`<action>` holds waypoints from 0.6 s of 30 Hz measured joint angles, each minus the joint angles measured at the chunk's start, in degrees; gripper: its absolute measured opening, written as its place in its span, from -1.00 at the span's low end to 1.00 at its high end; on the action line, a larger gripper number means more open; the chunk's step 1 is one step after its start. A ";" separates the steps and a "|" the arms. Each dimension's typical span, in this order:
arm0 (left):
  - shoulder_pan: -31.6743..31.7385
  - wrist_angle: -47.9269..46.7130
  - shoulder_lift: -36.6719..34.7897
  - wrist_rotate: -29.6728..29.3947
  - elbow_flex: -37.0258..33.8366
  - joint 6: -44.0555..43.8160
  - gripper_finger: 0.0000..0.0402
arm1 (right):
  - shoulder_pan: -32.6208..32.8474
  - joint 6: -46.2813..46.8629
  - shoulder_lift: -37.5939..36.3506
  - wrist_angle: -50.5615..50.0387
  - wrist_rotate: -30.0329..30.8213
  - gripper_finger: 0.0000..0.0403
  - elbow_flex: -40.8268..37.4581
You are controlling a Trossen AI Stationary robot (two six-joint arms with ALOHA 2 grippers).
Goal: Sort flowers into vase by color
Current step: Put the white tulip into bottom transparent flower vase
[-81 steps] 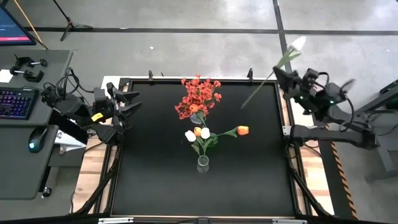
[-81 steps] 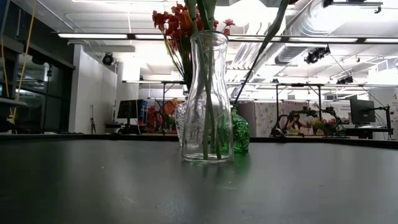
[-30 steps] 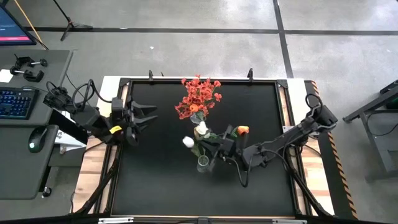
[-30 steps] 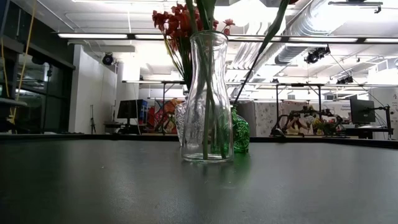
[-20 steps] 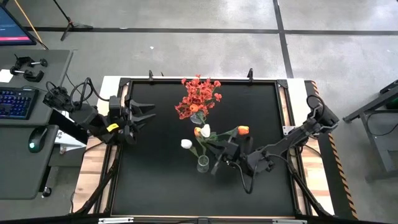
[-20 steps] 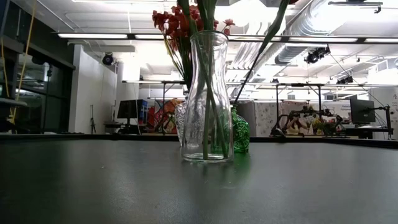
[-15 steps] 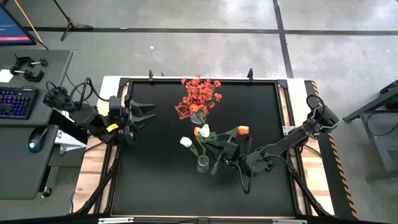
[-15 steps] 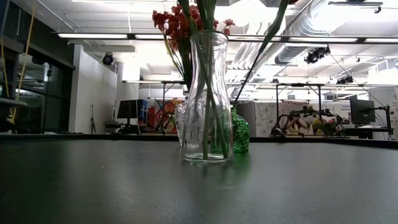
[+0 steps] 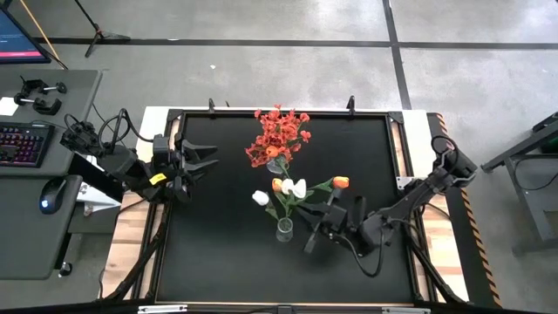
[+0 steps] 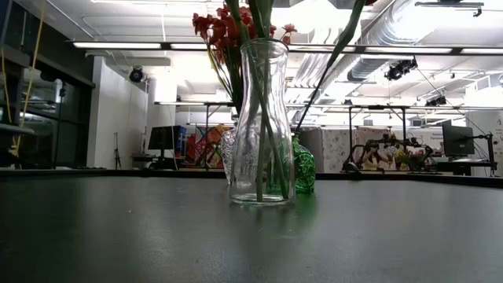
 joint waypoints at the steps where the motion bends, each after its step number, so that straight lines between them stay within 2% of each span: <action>1: 0.00 -0.02 0.00 0.00 0.00 0.00 -0.01 | 0.18 0.09 -0.06 -0.88 0.60 -1.00 0.00; 4: 0.00 0.00 0.00 0.00 0.00 -0.02 -0.01 | 0.28 2.27 -0.06 -3.56 0.50 -1.00 0.00; 12: 0.00 0.02 0.00 0.00 0.00 -0.04 -0.01 | -1.78 15.60 -0.06 -18.04 -0.55 -1.00 0.00; 18: 0.00 0.01 0.00 0.00 0.01 -0.04 -0.01 | -2.54 19.67 -0.03 -21.29 -2.85 -1.00 0.00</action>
